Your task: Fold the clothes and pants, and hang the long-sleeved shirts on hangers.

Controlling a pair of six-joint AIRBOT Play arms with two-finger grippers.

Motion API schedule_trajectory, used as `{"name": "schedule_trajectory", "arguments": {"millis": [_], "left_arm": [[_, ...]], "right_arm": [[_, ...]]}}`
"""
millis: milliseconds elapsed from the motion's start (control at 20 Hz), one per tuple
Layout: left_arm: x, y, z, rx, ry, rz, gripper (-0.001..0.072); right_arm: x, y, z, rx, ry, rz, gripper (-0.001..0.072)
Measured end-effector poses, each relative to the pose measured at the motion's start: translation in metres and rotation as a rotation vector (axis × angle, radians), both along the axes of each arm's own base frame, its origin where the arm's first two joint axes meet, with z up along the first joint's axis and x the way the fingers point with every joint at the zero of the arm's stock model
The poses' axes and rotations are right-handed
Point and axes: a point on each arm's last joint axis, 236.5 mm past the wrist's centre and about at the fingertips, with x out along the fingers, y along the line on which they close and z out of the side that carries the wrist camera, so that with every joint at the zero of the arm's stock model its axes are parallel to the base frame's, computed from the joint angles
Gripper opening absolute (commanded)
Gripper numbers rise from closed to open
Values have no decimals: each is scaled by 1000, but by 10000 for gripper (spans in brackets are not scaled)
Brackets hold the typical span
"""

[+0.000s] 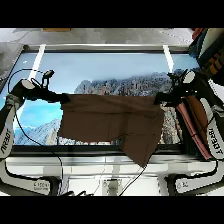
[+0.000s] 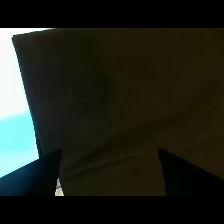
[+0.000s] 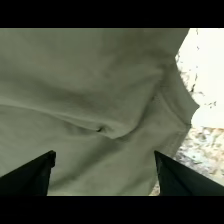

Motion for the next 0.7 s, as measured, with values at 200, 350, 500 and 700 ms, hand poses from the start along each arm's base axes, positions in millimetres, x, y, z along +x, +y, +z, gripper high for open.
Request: {"name": "schedule_trajectory", "arguments": {"millis": [200, 350, 500, 700], "left_arm": [[-19, 14, 45, 84, -40, -30, 225], [-53, 26, 72, 157, -12, -68, 20], [-83, 40, 74, 161, 45, -38, 21], [-133, 56, 44, 93, 192, 35, 121]], "right_arm": [[-11, -20, 31, -98, -16, 93, 12], [-33, -37, 50, -140, -20, 151, 11], [-76, -55, 53, -131, 8, 174, 11], [-124, -56, 35, -24, -27, 143, 11]]}}
